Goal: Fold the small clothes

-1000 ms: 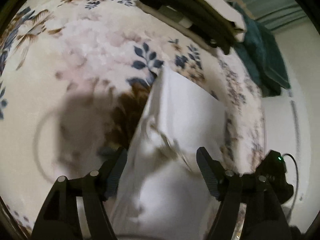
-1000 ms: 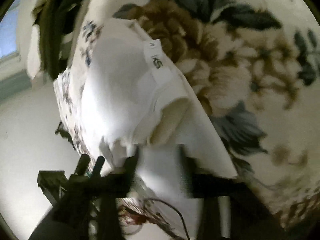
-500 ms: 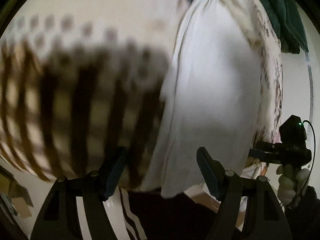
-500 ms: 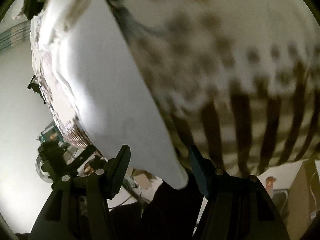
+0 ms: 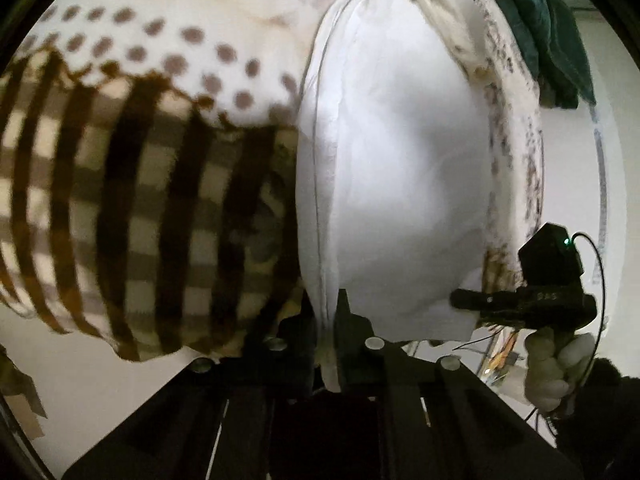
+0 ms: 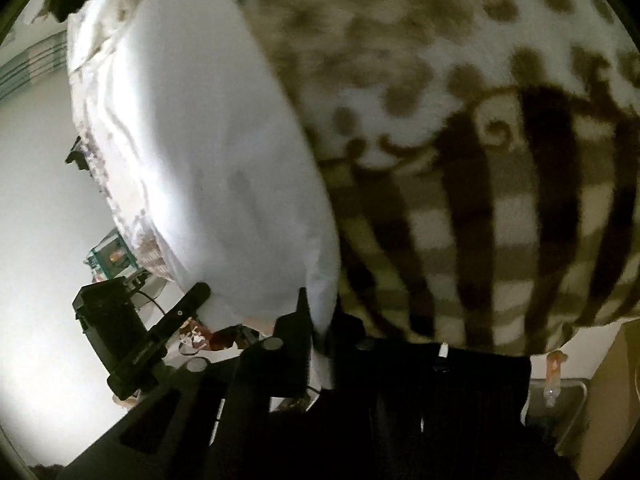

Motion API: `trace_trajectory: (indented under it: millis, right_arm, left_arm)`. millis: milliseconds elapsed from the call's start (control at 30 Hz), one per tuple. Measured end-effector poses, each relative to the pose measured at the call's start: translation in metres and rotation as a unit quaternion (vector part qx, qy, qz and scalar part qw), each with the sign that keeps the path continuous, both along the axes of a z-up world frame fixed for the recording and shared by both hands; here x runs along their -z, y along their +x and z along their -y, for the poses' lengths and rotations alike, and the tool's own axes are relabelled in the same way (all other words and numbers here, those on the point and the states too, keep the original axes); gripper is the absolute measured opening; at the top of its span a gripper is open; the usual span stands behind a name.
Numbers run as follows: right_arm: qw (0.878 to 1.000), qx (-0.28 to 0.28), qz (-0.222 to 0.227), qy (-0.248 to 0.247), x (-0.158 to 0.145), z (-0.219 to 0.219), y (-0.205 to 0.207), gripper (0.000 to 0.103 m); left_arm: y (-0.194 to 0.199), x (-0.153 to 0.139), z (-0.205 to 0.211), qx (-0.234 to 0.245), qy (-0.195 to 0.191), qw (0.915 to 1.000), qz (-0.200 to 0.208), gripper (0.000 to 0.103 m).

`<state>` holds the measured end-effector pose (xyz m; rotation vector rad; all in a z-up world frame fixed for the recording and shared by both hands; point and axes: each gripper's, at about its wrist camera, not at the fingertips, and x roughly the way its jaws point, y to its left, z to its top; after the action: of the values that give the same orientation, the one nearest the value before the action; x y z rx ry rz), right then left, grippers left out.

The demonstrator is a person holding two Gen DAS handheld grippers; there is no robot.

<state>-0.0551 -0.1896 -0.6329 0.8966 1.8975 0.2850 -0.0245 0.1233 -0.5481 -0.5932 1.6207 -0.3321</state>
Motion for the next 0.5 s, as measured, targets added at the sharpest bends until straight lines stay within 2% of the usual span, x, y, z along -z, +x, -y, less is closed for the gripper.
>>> trace_trajectory:
  millis: [167, 267, 400, 500]
  right_arm:
    - [0.999, 0.029, 0.013, 0.035, -0.024, -0.007, 0.006, 0.005]
    - [0.996, 0.064, 0.028, 0.060, -0.048, 0.004, 0.026, 0.005]
    - [0.988, 0.113, 0.068, 0.079, -0.080, 0.010, 0.078, 0.005]
    - [0.981, 0.138, 0.110, 0.076, -0.096, 0.016, 0.134, 0.005]
  left_arm:
    - [0.016, -0.041, -0.007, -0.031, -0.038, 0.9984, 0.028, 0.004]
    - [0.047, -0.071, -0.004, -0.053, -0.063, 0.9948, 0.061, 0.004]
    - [0.113, -0.099, -0.003, -0.080, -0.091, 0.9859, 0.115, 0.004]
    - [0.160, -0.102, 0.004, -0.084, -0.096, 0.9805, 0.149, 0.004]
